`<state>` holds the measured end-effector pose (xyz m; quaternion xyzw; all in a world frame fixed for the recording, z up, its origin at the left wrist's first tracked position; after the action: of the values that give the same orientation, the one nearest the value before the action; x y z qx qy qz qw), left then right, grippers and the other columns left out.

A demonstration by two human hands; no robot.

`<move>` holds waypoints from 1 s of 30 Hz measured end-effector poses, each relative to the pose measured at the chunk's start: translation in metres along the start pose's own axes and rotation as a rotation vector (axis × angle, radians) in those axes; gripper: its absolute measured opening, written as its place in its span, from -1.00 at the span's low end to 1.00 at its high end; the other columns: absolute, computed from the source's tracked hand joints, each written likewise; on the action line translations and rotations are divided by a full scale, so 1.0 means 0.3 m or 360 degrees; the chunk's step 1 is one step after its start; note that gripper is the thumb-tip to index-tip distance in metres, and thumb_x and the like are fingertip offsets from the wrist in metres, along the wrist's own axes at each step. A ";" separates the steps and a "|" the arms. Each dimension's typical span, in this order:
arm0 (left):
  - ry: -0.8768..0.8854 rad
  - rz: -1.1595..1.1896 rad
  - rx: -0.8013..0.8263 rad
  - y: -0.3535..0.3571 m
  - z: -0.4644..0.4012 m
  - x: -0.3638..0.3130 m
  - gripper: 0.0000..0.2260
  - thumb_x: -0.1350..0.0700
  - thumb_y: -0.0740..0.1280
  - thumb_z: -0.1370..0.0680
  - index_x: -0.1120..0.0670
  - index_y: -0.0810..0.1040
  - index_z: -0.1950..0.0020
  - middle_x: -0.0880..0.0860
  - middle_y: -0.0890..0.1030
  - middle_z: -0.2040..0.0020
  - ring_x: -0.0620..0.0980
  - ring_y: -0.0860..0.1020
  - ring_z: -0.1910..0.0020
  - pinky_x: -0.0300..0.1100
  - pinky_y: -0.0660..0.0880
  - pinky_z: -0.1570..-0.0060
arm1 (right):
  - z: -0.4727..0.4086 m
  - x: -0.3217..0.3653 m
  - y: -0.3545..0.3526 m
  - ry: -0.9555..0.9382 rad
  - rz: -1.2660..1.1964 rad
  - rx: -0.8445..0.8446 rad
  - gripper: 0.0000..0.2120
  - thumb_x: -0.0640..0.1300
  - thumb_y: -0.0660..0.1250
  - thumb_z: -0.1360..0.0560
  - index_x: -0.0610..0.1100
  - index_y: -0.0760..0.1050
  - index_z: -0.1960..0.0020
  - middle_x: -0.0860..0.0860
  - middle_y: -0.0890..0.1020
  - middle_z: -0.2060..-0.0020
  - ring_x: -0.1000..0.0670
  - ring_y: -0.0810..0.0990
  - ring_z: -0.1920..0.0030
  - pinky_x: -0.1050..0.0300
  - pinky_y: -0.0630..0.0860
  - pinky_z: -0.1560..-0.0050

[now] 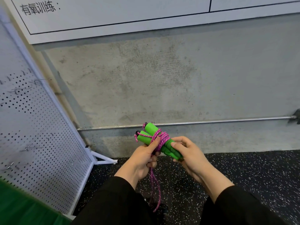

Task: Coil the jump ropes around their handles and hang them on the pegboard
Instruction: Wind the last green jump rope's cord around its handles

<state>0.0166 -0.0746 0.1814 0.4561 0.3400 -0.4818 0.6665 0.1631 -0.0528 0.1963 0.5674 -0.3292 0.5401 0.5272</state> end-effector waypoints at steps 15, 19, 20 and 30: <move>-0.0096 -0.0098 -0.0021 0.000 0.002 0.012 -0.63 -0.29 0.39 -0.51 0.01 0.50 0.09 -0.07 0.40 0.39 -0.18 0.17 0.53 -0.32 0.07 0.60 | -0.005 0.016 0.016 -0.0328 0.0838 0.0104 -0.48 -0.16 0.45 -0.54 0.19 0.35 -0.38 0.04 0.60 -0.10 0.11 0.57 0.07 0.15 0.50 -0.03; -0.0099 -0.0216 -0.0084 -0.007 0.006 0.016 -0.62 -0.24 0.43 -0.51 0.04 0.46 0.19 -0.05 0.37 0.41 -0.16 0.19 0.52 -0.32 0.07 0.58 | 0.008 0.030 0.033 -0.0557 0.1488 0.0036 -0.28 -0.11 0.54 -0.45 0.21 0.29 -0.48 0.12 0.43 -0.18 0.09 0.44 -0.24 0.14 0.37 -0.34; -0.0085 -0.0228 -0.0105 -0.012 0.006 0.014 -0.64 -0.20 0.43 -0.53 0.05 0.46 0.19 -0.04 0.37 0.42 -0.16 0.19 0.52 -0.32 0.08 0.58 | 0.013 0.031 0.041 -0.0576 0.1514 0.0054 -0.27 -0.08 0.55 -0.43 0.22 0.29 -0.48 0.12 0.43 -0.18 0.10 0.44 -0.25 0.14 0.37 -0.35; 0.0019 -0.0252 -0.0001 0.002 0.001 0.000 -0.79 -0.04 0.42 -0.57 0.03 0.48 0.13 -0.01 0.31 0.40 -0.16 0.17 0.52 -0.34 0.10 0.59 | 0.043 -0.058 0.058 0.0324 0.0069 0.0361 -0.67 -0.02 0.36 -0.60 -0.19 0.48 -0.27 -0.20 0.69 0.10 -0.14 0.66 0.23 0.06 0.65 0.24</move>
<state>0.0173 -0.0749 0.1816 0.4304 0.3792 -0.5302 0.6244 0.1467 -0.0723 0.1857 0.5583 -0.2231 0.6398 0.4787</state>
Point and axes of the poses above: each hand's wrist, its own z-axis away from the middle knuckle, its own y-axis out of the palm, x = y × z, the point moved 9 cm from there along -z, towards the middle knuckle
